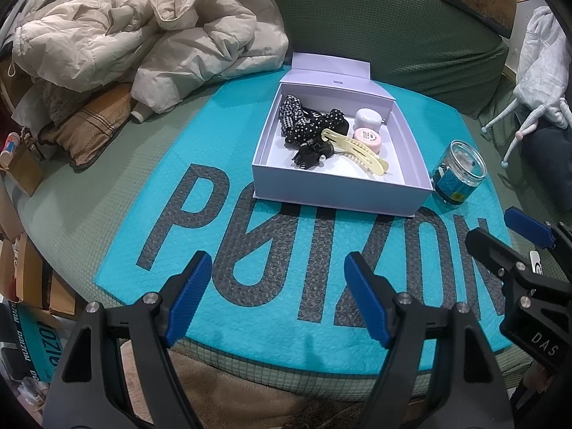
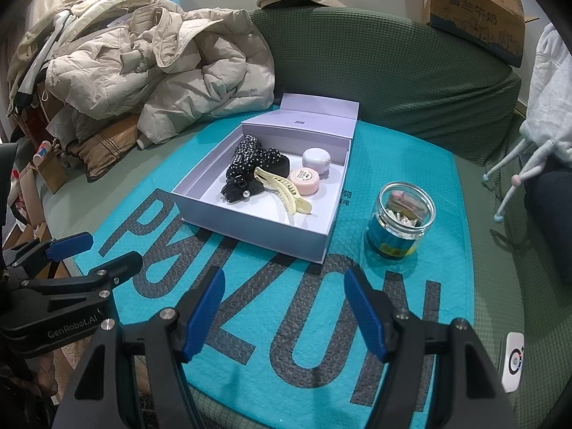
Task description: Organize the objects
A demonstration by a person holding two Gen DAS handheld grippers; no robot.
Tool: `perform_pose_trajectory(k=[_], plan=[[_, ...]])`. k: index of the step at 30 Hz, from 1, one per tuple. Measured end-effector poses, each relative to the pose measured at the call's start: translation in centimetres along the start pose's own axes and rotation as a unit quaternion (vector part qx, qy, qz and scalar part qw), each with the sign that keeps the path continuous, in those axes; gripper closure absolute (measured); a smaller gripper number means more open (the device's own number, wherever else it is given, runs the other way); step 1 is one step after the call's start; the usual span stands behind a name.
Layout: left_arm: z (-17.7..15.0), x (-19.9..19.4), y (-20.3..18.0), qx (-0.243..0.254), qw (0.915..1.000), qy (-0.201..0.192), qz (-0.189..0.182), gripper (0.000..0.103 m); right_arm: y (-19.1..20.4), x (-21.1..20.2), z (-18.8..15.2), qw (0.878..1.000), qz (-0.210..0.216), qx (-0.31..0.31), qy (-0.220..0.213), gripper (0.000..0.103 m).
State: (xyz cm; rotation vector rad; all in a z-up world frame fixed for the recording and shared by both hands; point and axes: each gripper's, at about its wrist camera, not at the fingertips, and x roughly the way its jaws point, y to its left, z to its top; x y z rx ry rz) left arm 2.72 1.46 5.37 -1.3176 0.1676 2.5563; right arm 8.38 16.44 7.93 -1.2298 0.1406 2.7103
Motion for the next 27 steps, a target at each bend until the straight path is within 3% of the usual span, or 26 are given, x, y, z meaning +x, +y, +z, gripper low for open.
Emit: perform_pose_trajectory(k=[27], plan=[[-0.1,0.91,-0.39,0.006,0.9999,0.012,-0.001,0.027,-0.57,0.97,-0.1,1.0,0.001,0.003,0.017,0.033]])
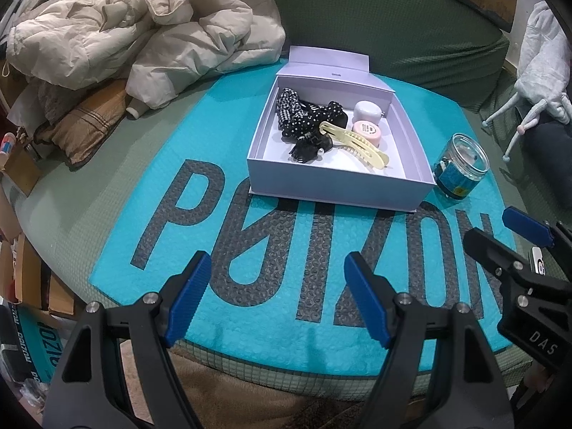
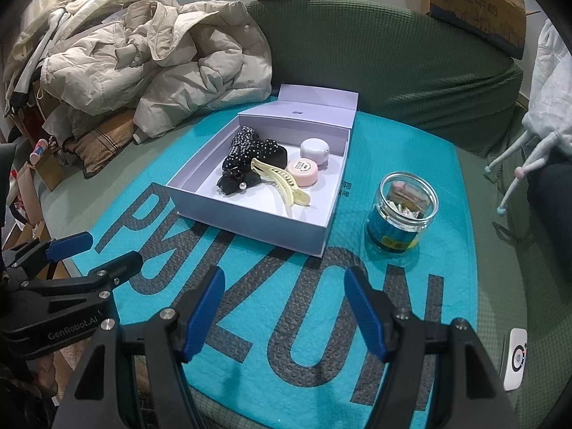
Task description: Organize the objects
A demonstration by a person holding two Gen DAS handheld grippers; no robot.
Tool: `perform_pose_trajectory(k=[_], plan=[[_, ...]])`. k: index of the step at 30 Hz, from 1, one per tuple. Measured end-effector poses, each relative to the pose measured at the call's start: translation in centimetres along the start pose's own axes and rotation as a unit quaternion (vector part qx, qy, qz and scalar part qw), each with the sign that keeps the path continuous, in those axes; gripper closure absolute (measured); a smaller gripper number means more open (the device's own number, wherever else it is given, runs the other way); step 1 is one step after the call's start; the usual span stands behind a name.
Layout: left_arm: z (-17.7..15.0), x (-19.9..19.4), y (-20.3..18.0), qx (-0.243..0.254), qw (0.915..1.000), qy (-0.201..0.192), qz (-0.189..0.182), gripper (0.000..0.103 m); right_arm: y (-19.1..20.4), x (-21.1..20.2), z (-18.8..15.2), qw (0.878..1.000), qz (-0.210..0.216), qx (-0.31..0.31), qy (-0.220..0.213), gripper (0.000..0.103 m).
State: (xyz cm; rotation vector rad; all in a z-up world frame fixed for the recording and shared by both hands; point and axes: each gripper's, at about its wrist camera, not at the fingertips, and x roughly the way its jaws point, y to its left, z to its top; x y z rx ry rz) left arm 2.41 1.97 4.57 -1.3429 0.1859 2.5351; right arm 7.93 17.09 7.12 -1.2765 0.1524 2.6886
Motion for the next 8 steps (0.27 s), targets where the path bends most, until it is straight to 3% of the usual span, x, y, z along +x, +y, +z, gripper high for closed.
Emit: perform_pose_trajectory(k=[8], plan=[[0.0,0.11,0.16,0.004,1.0,0.002,0.004,0.027,0.21,0.04,-0.04,1.0,0.0,-0.002,0.003,0.033]])
